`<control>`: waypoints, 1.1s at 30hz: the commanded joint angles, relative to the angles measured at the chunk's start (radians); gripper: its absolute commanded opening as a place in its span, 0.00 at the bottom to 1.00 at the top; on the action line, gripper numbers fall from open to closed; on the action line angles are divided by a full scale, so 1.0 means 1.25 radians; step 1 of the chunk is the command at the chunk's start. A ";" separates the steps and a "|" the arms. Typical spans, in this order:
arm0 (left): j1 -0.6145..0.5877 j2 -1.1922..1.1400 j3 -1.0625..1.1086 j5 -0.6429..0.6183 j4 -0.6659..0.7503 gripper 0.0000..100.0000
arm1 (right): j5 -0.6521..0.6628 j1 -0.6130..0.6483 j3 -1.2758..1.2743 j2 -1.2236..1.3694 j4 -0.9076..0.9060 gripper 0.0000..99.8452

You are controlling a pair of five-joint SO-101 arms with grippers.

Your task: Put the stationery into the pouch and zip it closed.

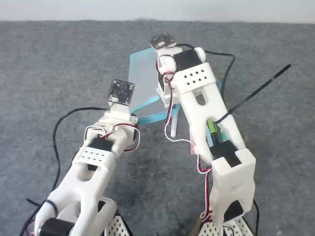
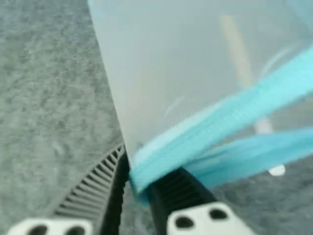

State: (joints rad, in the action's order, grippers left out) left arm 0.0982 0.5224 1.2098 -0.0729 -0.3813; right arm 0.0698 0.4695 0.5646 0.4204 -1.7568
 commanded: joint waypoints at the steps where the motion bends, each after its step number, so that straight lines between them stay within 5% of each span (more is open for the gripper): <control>1: -0.066 0.018 -0.042 0.009 0.021 0.01 | 0.014 -0.008 -0.036 -0.009 -0.003 0.10; 10: -0.270 0.011 -0.099 0.076 0.021 0.01 | 0.012 -0.004 -0.155 -0.017 0.163 0.10; 20: -0.275 0.011 -0.098 0.075 0.020 0.01 | -0.043 -0.008 -0.344 -0.009 0.438 0.10; 33: -0.270 0.011 -0.098 0.074 0.020 0.01 | -0.045 -0.023 -0.421 0.028 0.456 0.10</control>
State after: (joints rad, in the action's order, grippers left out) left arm -0.2363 0.5224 1.1469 0.0084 -0.3813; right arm 0.0222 0.4588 0.0307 0.4511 -1.1999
